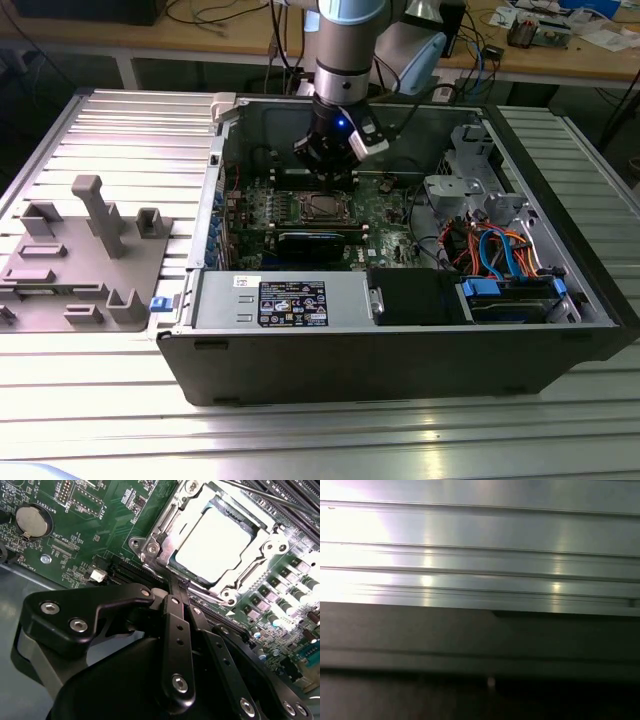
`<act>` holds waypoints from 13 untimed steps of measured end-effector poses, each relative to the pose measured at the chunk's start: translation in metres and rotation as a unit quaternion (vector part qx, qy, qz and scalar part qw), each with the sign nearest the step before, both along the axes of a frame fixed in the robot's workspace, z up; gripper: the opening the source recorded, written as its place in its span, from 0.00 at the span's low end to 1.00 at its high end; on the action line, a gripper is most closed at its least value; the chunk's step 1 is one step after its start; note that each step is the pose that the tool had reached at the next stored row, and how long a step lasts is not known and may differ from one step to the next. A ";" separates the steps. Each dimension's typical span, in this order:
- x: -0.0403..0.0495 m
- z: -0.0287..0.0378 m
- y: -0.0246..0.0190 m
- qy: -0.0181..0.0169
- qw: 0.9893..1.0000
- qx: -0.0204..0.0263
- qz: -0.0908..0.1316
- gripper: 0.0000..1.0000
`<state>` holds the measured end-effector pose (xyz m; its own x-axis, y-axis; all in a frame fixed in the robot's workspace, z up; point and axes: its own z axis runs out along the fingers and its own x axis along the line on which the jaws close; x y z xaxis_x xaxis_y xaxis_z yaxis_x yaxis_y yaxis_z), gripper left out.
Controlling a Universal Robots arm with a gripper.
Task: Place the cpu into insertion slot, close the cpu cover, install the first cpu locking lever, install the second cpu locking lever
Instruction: 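Install the first cpu locking lever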
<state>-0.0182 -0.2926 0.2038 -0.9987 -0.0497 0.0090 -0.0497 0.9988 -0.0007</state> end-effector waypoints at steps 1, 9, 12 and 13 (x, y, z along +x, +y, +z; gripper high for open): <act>0.0002 0.0000 -0.0001 0.000 1.000 0.000 0.000 0.11; 0.0097 -0.0022 0.0002 0.001 1.000 0.000 0.001 0.11; 0.0097 -0.0020 0.0026 0.001 1.000 -0.001 0.001 0.11; 0.0098 -0.0015 0.0031 0.000 1.000 -0.001 0.001 0.11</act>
